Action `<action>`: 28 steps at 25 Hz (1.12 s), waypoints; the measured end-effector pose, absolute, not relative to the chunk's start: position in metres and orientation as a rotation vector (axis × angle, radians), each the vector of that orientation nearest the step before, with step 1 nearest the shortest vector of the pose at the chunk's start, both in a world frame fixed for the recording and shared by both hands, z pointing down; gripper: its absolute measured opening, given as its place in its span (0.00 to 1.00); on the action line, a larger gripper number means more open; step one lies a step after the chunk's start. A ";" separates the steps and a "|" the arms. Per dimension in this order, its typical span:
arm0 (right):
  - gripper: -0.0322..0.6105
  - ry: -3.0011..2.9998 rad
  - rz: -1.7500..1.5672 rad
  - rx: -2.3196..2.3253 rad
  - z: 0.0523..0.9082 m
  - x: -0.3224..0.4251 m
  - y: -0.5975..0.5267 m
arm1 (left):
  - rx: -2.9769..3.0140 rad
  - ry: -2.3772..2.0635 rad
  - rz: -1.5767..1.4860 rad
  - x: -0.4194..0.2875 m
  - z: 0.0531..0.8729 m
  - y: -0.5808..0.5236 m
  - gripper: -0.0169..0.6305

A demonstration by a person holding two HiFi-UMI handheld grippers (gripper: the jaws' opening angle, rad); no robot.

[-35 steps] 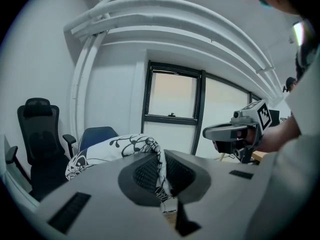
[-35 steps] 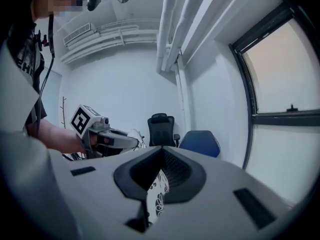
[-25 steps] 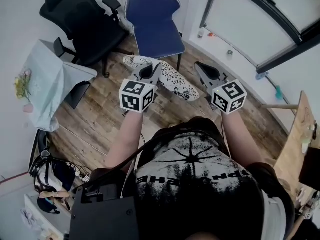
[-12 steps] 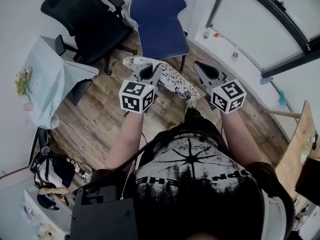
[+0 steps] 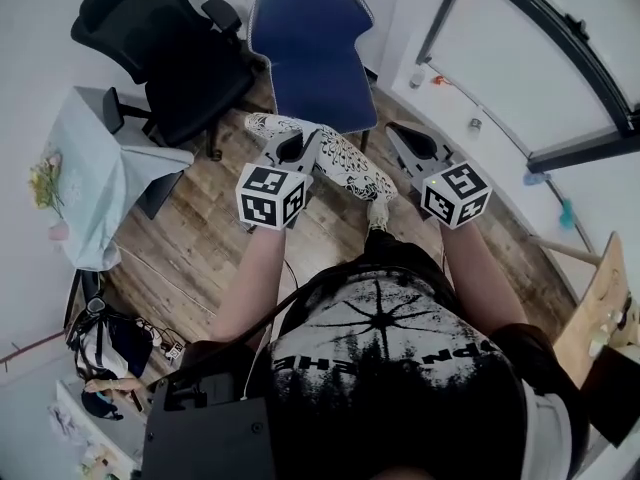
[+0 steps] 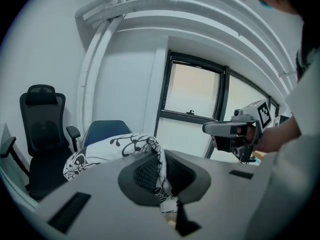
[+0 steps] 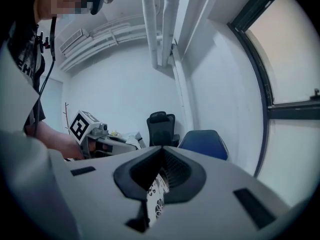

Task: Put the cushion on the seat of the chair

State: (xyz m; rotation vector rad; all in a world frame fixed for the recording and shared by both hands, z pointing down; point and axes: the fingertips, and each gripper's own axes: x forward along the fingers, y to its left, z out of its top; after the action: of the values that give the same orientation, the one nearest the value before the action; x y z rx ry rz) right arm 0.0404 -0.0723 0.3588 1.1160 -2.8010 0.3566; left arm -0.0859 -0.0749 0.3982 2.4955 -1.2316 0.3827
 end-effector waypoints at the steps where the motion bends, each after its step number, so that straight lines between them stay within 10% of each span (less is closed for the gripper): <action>1: 0.08 -2.806 0.364 1.110 0.360 0.045 -0.082 | 2.489 -1.239 0.385 -0.082 0.399 -0.085 0.06; 28: 0.08 -2.858 0.512 0.938 0.394 0.105 -0.249 | 2.378 -1.339 0.484 -0.023 0.422 -0.249 0.06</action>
State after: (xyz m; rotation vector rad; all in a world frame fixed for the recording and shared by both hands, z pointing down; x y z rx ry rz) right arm 0.1053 -0.2485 0.3941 0.9376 -2.8580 0.5119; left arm -0.0226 -0.2487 0.4223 2.3785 -1.3388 0.4839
